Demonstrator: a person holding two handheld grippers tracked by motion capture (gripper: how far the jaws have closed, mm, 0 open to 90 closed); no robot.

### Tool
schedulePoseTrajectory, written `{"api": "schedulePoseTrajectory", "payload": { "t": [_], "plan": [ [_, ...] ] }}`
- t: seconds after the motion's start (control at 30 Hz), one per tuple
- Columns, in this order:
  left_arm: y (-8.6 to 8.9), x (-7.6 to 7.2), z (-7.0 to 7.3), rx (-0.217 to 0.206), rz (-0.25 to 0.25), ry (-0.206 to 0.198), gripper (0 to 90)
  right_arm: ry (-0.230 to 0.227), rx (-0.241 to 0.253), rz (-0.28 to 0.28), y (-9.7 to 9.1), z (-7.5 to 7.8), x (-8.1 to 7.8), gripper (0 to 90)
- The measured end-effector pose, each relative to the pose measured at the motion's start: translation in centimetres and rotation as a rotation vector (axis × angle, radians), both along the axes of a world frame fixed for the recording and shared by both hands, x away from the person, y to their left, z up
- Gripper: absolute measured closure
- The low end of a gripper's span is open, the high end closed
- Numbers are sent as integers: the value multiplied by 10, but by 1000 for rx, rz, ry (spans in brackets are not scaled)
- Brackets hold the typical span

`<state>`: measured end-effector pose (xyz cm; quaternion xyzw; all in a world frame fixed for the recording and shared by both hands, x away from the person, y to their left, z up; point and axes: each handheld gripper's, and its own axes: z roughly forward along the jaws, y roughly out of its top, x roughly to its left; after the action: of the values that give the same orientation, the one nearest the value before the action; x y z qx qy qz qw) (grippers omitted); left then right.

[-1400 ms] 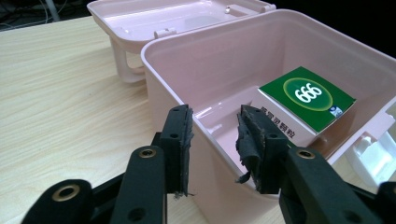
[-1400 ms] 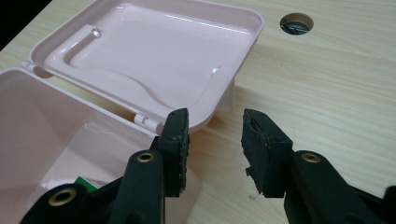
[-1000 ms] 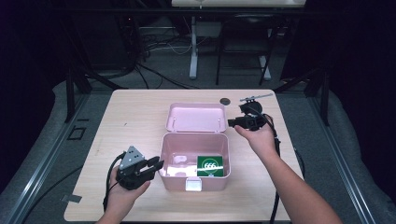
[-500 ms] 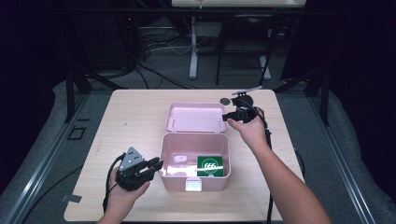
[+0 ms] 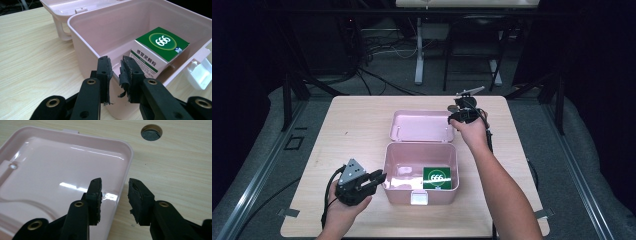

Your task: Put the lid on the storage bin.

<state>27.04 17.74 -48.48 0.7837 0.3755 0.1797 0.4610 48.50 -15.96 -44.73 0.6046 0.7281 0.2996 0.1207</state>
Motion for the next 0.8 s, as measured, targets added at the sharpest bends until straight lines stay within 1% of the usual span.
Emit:
{"api": "schedulePoseTrajectory", "payload": {
  "t": [0.03,0.23,0.27,0.33,0.43,0.53,0.73,0.8],
  "plan": [
    [0,0,0,2,-2,-2,765,5,7,-13,0,-1,2,638],
    [0,0,0,0,-4,-3,764,31,11,-37,-2,-9,10,665],
    [0,0,0,0,-4,-4,765,30,12,-40,-2,-10,11,666],
    [0,0,0,2,-4,-5,764,47,15,-46,-3,-12,13,673],
    [0,0,0,0,-3,-3,763,54,17,-53,-2,-14,15,681],
    [0,1,0,3,-4,-5,763,53,8,-55,-1,-17,17,690],
    [0,1,0,2,-7,-5,763,79,17,-79,0,-27,22,704],
    [0,1,0,1,-6,-5,764,79,19,-82,0,-30,23,709]
  ]
}}
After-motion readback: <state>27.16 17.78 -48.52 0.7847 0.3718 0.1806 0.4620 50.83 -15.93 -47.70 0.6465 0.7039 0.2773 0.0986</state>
